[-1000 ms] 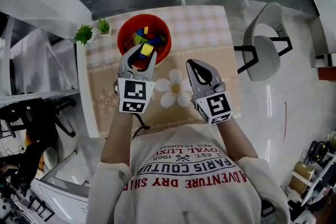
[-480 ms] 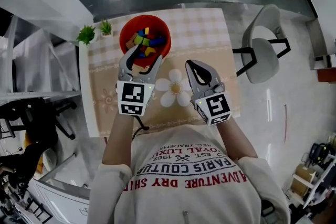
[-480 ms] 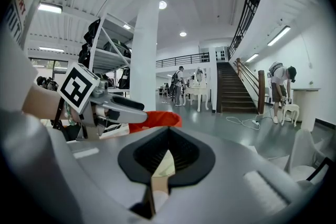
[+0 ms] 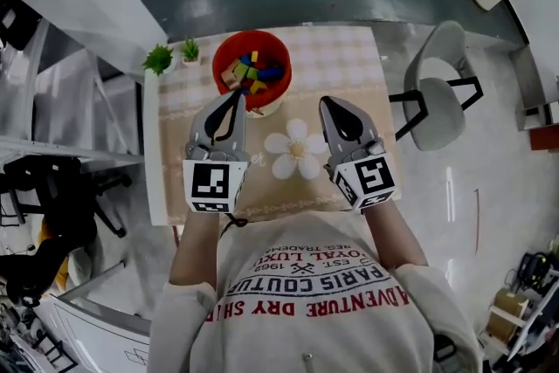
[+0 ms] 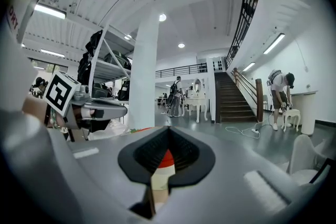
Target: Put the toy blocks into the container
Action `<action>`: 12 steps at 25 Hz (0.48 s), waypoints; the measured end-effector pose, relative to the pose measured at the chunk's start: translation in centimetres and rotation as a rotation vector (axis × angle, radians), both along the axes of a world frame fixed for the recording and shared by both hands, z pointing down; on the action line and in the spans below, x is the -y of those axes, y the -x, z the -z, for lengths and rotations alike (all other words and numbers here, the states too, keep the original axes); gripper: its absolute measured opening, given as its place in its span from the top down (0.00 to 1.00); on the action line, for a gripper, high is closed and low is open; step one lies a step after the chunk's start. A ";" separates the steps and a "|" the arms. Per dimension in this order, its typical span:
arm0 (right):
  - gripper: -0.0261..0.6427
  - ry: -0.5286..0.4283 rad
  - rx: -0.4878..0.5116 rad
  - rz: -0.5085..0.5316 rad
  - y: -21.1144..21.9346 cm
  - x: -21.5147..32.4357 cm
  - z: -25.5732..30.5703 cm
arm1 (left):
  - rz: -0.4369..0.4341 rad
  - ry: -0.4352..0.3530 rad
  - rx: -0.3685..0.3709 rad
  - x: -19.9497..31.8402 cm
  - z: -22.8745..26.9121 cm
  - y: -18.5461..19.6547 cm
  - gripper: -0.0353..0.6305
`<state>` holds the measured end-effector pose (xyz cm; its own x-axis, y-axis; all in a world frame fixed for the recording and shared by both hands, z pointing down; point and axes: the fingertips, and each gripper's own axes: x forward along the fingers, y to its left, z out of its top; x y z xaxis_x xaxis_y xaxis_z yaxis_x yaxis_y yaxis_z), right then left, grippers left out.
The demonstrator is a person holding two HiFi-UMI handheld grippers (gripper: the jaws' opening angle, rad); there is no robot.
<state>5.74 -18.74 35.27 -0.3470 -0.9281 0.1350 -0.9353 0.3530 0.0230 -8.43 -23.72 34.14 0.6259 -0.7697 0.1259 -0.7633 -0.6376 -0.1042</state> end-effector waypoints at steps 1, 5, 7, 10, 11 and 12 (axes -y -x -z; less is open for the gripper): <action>0.96 -0.006 -0.007 0.010 0.2 -0.1 0.3 | 0.003 -0.006 -0.002 -0.3 0.3 0.5 0.94; 0.96 -0.016 -0.029 0.071 1.9 -0.6 0.6 | -0.024 -0.002 -0.004 -1.6 0.7 1.8 0.94; 0.96 -0.026 -0.026 0.093 2.6 -0.8 0.8 | -0.041 0.011 -0.016 -2.4 0.5 2.4 0.94; 0.96 -0.038 -0.023 0.108 3.3 -0.8 0.9 | -0.055 0.017 -0.044 -3.1 0.5 3.3 0.94; 0.96 -0.041 -0.024 0.111 3.5 -0.8 0.9 | -0.058 0.019 -0.053 -3.2 0.5 3.6 0.94; 0.96 -0.044 -0.026 0.113 3.6 -0.7 1.0 | -0.059 0.022 -0.061 -3.3 0.5 3.8 0.94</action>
<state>2.12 -18.01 34.31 -0.4464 -0.8886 0.1058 -0.8886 0.4541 0.0649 -12.25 -20.46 33.60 0.6774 -0.7285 0.1024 -0.7285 -0.6836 -0.0445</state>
